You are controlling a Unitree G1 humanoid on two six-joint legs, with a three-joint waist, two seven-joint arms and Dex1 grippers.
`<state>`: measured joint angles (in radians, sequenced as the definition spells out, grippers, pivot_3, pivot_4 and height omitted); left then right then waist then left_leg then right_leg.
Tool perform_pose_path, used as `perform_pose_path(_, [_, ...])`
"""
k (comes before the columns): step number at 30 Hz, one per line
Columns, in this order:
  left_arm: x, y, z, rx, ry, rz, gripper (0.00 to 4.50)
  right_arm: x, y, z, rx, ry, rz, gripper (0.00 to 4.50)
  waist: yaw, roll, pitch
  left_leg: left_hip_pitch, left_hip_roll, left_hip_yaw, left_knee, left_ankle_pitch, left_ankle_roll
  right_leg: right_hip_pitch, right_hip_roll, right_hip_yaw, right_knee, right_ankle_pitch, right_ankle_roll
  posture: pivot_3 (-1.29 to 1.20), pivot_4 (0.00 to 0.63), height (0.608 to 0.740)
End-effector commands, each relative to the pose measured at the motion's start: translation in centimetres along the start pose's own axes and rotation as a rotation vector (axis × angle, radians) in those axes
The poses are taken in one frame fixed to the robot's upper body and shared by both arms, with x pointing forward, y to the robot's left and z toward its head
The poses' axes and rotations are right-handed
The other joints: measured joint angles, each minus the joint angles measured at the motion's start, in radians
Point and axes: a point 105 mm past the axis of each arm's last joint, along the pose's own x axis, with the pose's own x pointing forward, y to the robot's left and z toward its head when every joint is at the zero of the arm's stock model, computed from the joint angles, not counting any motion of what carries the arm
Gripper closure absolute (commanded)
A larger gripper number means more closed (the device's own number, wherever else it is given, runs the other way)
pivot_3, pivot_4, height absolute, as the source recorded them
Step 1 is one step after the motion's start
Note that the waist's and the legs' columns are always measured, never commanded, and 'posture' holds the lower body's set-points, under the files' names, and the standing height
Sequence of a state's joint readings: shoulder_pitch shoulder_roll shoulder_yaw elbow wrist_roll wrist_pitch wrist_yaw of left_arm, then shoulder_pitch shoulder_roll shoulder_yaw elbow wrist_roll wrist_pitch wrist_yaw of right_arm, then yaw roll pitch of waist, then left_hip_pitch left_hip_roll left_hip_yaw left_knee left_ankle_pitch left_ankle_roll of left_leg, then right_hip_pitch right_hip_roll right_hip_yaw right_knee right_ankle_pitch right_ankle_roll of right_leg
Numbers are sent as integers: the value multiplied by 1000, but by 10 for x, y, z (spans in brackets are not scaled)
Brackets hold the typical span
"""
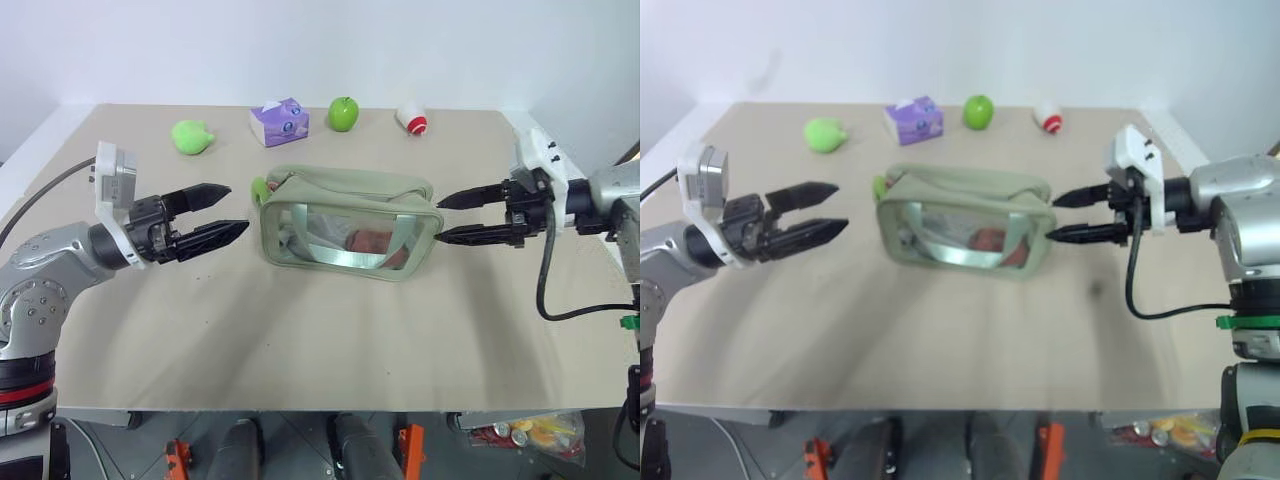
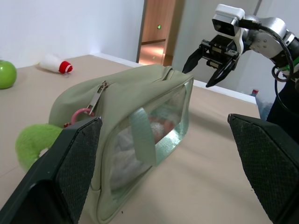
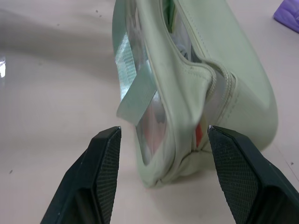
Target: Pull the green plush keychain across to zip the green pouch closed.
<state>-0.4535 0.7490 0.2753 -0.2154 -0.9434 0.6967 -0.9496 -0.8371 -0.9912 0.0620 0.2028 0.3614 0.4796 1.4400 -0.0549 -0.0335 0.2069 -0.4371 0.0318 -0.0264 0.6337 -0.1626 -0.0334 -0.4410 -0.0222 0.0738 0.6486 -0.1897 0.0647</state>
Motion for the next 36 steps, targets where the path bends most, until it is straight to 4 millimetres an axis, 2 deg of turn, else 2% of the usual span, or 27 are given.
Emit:
perform_pose_path(1, [-6,1,10,40,-26,17,23,-4,-2,15,-45,-48,-37,1463,0,0,0,0,0,0,0,0,0,0,0,0,0,0,0,0,150,740])
perform_pose_path(5, [-8,2,9,36,-27,29,23,5,-6,15,-42,-55,-52,1463,0,0,0,0,0,0,0,0,0,0,0,0,0,0,0,0,150,740])
perform_pose_path(8, [-9,3,8,32,-33,43,23,8,-8,15,-37,-67,-58,2281,1,0,0,0,0,0,0,0,0,0,0,0,0,0,0,0,150,740])
perform_pose_path(14, [-21,14,4,-7,-48,121,23,10,-3,19,-42,-95,-32,4335,1,0,0,0,0,0,0,0,0,0,0,0,0,0,0,0,150,740])
perform_pose_path(15, [-27,21,0,-35,-48,162,23,11,-2,19,-48,-97,-27,4452,2,0,0,0,0,0,0,0,0,0,0,0,0,0,0,0,150,740])
perform_pose_path(19, [-37,50,-32,-126,30,323,23,12,-2,20,-51,-102,-26,4452,2,0,0,0,0,0,0,0,0,0,0,0,0,0,0,0,150,740])
perform_pose_path(23, [-29,57,-51,-172,75,338,23,13,1,20,-50,-105,-18,4452,3,0,0,0,0,0,0,0,0,0,0,0,0,0,0,0,150,740])
perform_pose_path(29, [-8,62,-55,-183,69,322,23,13,5,19,-47,-110,-19,4452,3,0,0,0,0,-1,0,0,0,0,1,0,0,1,0,0,150,740])
perform_pose_path(36, [9,89,-42,-206,-15,385,23,12,9,16,-38,-103,-27,4452,3,0,0,0,0,-1,0,1,1,1,1,0,0,2,0,0,150,740])
